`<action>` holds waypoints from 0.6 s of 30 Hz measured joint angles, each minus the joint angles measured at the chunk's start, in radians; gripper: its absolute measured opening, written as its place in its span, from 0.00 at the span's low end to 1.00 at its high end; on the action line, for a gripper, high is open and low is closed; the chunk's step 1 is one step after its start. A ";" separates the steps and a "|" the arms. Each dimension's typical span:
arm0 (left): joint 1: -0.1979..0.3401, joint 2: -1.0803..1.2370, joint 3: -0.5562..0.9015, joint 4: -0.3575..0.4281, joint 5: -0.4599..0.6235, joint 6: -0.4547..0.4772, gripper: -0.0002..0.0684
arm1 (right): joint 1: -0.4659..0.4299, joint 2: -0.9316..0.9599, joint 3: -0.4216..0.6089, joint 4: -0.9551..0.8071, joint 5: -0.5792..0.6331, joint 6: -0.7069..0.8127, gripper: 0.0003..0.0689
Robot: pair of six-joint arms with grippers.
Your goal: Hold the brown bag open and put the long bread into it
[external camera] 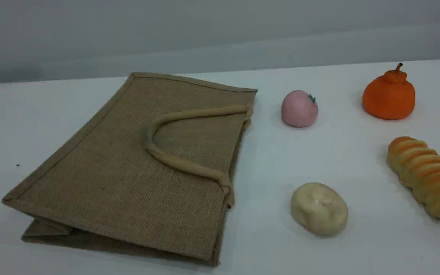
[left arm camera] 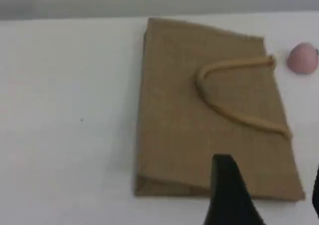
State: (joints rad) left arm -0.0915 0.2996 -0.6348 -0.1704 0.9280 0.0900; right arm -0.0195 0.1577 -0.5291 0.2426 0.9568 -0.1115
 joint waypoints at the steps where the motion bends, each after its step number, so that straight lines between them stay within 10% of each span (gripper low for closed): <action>1: 0.000 0.055 -0.017 -0.011 -0.026 0.010 0.53 | 0.000 0.045 0.000 0.022 -0.027 -0.025 0.56; 18: 0.000 1.043 -0.287 -0.127 -0.354 0.058 0.53 | 0.000 0.846 -0.008 0.539 -0.547 -0.347 0.56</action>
State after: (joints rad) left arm -0.0915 1.3427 -0.9223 -0.2973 0.5741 0.1480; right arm -0.0195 1.0036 -0.5368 0.7813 0.4098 -0.4583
